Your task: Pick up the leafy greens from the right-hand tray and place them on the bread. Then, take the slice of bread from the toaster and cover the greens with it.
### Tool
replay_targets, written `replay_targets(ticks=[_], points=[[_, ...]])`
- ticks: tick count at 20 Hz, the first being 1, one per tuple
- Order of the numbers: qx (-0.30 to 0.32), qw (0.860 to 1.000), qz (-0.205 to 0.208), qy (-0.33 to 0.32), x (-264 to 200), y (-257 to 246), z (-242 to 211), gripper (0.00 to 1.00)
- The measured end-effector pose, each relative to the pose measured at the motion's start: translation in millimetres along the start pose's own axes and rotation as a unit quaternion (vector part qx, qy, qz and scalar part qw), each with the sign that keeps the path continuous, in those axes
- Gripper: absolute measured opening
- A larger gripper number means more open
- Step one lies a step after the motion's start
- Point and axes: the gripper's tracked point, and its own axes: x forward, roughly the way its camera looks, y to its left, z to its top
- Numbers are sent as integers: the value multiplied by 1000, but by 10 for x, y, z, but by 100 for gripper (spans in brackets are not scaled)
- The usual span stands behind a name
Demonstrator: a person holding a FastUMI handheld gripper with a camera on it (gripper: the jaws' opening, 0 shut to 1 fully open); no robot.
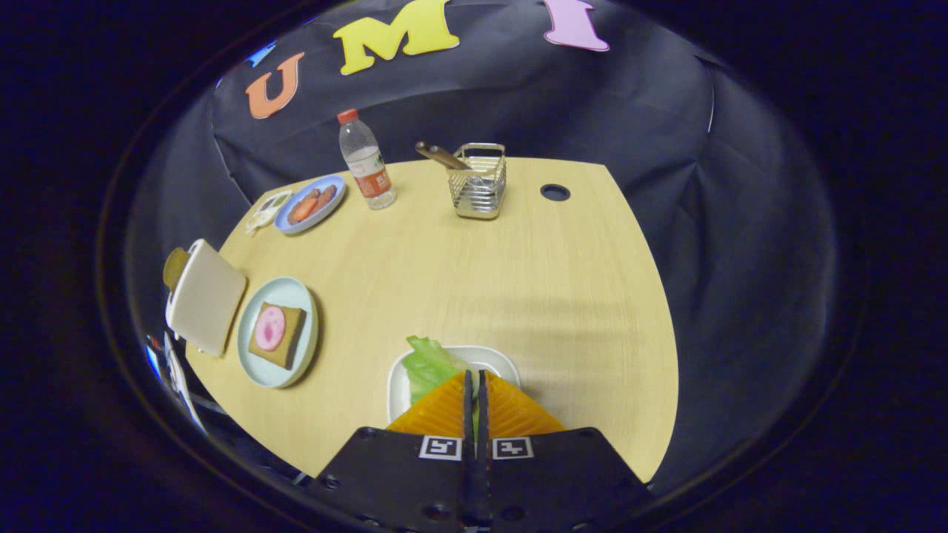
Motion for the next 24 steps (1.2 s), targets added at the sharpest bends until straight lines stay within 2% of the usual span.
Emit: replay_targets(ticks=[7, 12, 19, 22, 24], points=[[35, 999, 21, -24, -578, 813, 181, 0], [80, 993, 83, -27, -751, 1924, 329, 0], [128, 977, 169, -5, -467, 3514, 410, 0], [177, 965, 194, 20, -249, 3900, 322, 0], [202, 960, 193, 29, -87, 3966, 249, 0]])
